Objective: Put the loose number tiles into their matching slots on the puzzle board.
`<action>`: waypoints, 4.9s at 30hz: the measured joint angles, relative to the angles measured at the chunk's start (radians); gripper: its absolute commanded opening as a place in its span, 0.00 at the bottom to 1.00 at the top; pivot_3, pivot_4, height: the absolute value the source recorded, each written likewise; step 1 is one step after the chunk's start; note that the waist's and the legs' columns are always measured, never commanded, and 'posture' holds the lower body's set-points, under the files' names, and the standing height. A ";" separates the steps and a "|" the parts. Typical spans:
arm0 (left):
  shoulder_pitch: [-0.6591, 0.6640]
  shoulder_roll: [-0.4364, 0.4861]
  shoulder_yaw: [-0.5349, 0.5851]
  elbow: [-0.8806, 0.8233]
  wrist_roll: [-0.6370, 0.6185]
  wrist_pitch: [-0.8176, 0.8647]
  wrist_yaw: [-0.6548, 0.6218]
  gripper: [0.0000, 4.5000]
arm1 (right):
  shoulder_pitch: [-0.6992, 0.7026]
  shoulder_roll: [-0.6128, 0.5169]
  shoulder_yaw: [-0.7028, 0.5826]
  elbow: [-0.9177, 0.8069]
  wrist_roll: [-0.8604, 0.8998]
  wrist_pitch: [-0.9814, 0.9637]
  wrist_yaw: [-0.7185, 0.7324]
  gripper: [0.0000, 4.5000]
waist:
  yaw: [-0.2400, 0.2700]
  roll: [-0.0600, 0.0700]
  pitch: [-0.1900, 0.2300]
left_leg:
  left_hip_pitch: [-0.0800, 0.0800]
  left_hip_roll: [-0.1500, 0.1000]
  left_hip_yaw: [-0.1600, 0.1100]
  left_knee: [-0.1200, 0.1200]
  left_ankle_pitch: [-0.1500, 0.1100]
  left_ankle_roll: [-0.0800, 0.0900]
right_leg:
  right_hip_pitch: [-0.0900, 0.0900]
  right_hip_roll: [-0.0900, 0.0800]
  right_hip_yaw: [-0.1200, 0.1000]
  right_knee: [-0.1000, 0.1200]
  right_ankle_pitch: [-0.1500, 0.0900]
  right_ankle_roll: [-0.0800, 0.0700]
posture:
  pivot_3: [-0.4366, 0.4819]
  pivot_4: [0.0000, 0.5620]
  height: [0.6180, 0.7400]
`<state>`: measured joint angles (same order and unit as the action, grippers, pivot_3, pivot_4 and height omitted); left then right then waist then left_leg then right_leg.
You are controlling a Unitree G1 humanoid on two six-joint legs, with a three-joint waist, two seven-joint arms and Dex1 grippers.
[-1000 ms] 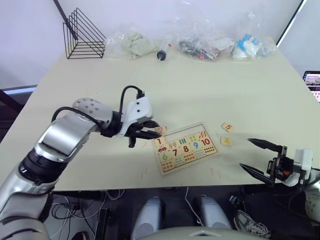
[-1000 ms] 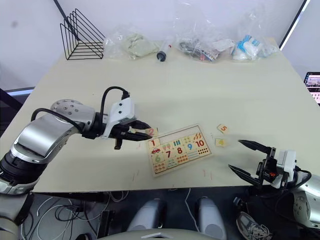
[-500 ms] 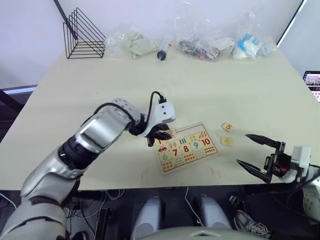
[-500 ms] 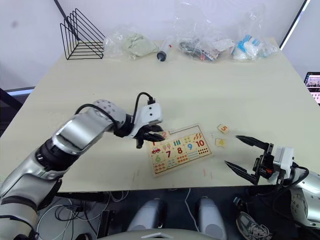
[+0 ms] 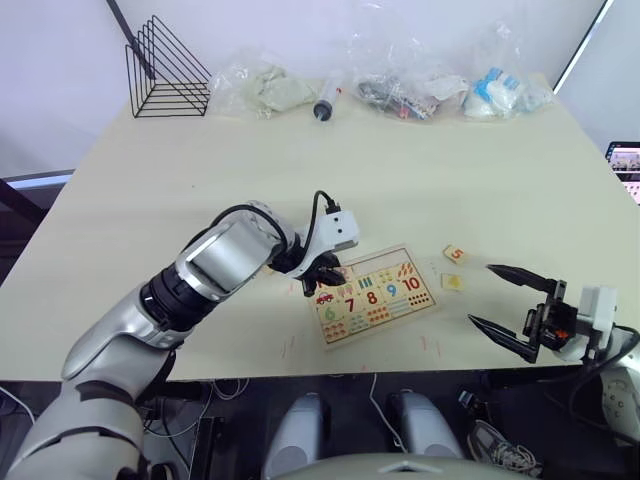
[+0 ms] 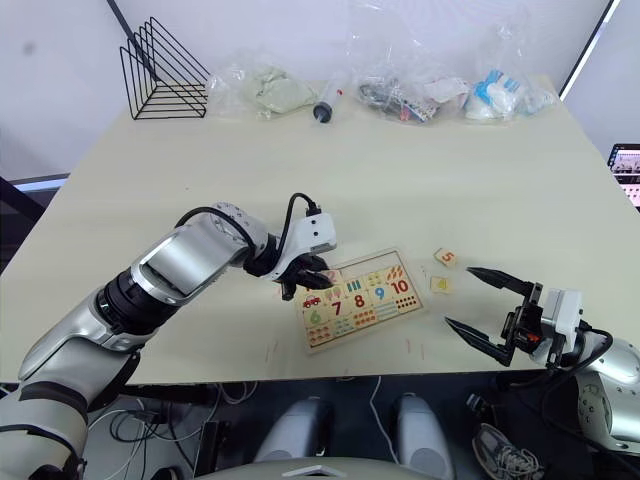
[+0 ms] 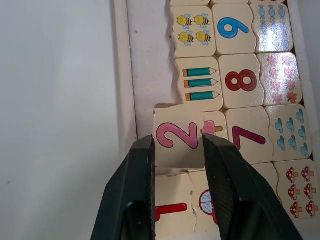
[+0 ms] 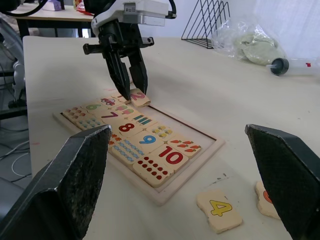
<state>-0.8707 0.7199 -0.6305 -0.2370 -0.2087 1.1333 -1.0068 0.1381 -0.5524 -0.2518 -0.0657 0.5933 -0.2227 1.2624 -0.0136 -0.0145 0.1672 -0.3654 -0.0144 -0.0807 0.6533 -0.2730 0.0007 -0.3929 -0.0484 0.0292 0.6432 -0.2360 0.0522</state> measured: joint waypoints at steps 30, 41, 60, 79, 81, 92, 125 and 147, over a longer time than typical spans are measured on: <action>0.007 -0.005 -0.013 0.022 0.037 -0.020 0.007 0.20 | -0.014 0.000 0.002 -0.002 -0.009 -0.001 -0.017 1.00 | 0.000 0.000 0.000 | 0.000 0.000 0.000 0.000 0.000 0.000 | -0.001 0.000 0.000 0.001 0.000 0.000 | 0.48 0.27 1.00; 0.009 -0.006 -0.037 0.024 0.052 -0.032 0.000 0.20 | -0.019 0.000 0.002 0.003 -0.014 -0.003 -0.017 1.00 | 0.000 0.000 0.000 | 0.000 0.000 0.000 0.000 0.000 0.000 | -0.001 0.000 0.000 0.001 0.000 0.000 | 0.48 0.27 1.00; 0.011 -0.015 -0.037 0.024 0.054 -0.033 0.000 0.20 | -0.021 0.000 0.002 0.025 -0.022 -0.022 -0.016 1.00 | 0.000 0.000 0.000 | 0.000 0.000 0.000 0.000 0.000 0.000 | -0.001 0.000 0.000 0.001 0.000 0.000 | 0.48 0.27 1.00; 0.021 -0.025 -0.032 0.014 0.054 -0.029 0.022 0.42 | -0.037 0.000 0.002 0.069 -0.033 -0.043 0.001 1.00 | 0.000 0.000 0.000 | 0.000 0.000 0.000 0.001 0.000 0.000 | -0.001 0.000 0.000 0.002 0.000 0.000 | 0.48 0.27 1.00; 0.021 -0.017 -0.025 0.006 0.045 -0.025 0.017 0.42 | -0.037 0.000 0.002 0.069 -0.033 -0.045 0.004 1.00 | 0.000 0.000 0.000 | 0.000 0.000 0.000 0.001 0.000 0.000 | -0.001 0.000 0.000 0.002 0.000 0.000 | 0.48 0.27 1.00; 0.009 0.004 0.044 -0.034 -0.002 0.018 0.006 0.42 | -0.049 0.000 0.002 0.087 -0.034 -0.055 0.016 1.00 | -0.001 0.000 0.000 | 0.000 0.000 0.000 0.001 0.000 0.000 | -0.001 0.000 0.000 0.002 0.000 0.000 | 0.48 0.27 1.00; 0.308 -0.059 0.301 0.204 -0.015 -0.660 -0.101 0.01 | -0.035 0.002 0.004 0.108 -0.034 -0.063 0.025 1.00 | 0.001 0.000 0.000 | 0.000 0.000 0.001 0.001 0.000 0.000 | -0.001 0.000 0.001 0.002 0.000 0.000 | 0.48 0.27 1.00; 0.373 -0.143 0.336 0.303 0.015 -0.757 -0.110 0.01 | -0.014 0.000 0.001 0.105 -0.035 -0.064 0.010 1.00 | -0.001 0.001 -0.001 | 0.001 0.000 0.001 0.001 0.000 0.000 | 0.000 0.000 0.001 0.002 0.000 0.000 | 0.48 0.27 1.00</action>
<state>-0.4972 0.5774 -0.2941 0.0664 -0.1942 0.3760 -1.1172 0.1240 -0.5522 -0.2513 0.0396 0.5580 -0.2869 1.2724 -0.0151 -0.0133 0.1662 -0.3641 -0.0140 -0.0799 0.6540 -0.2730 0.0007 -0.3931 -0.0486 0.0301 0.6454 -0.2358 0.0520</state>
